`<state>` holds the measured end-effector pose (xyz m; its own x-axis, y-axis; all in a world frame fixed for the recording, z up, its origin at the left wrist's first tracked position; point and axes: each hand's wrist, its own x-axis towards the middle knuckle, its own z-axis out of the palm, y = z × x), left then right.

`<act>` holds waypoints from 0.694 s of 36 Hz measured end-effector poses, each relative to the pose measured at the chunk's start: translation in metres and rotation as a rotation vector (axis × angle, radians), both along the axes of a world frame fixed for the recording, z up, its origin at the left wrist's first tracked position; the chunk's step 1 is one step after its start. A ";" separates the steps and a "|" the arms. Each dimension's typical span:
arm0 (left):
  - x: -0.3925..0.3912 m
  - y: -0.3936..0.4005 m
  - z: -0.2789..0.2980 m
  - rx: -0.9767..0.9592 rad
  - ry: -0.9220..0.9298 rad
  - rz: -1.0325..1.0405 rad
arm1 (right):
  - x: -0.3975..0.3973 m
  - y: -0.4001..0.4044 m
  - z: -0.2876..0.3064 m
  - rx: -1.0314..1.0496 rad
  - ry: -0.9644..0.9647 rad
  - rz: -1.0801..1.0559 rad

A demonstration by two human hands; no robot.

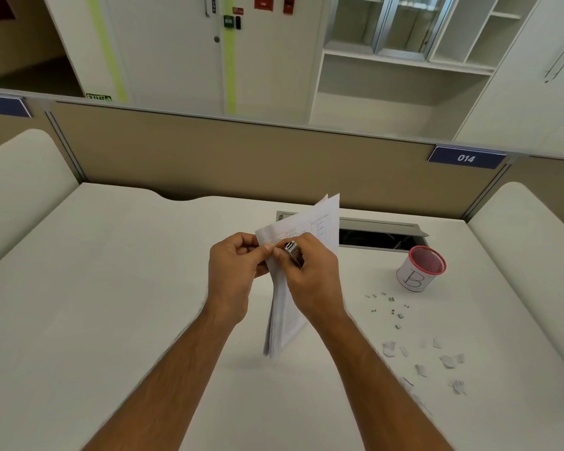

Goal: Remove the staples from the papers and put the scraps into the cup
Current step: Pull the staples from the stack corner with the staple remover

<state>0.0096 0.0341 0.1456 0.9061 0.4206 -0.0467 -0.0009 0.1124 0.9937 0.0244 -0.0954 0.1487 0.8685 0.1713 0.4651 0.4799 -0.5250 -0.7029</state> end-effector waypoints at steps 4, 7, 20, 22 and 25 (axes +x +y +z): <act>-0.002 0.001 0.000 0.030 -0.006 -0.003 | 0.001 0.002 0.000 -0.131 -0.057 -0.014; -0.003 -0.001 0.001 0.073 -0.004 0.003 | 0.000 0.004 -0.001 -0.163 -0.057 -0.023; -0.003 -0.010 0.000 0.056 0.005 0.057 | -0.011 0.017 -0.010 0.382 0.355 -0.144; -0.003 -0.011 0.000 0.014 0.004 0.063 | -0.014 0.018 -0.012 0.393 0.365 -0.155; -0.003 -0.011 0.000 -0.068 0.021 0.051 | -0.016 0.018 -0.013 0.325 0.290 -0.159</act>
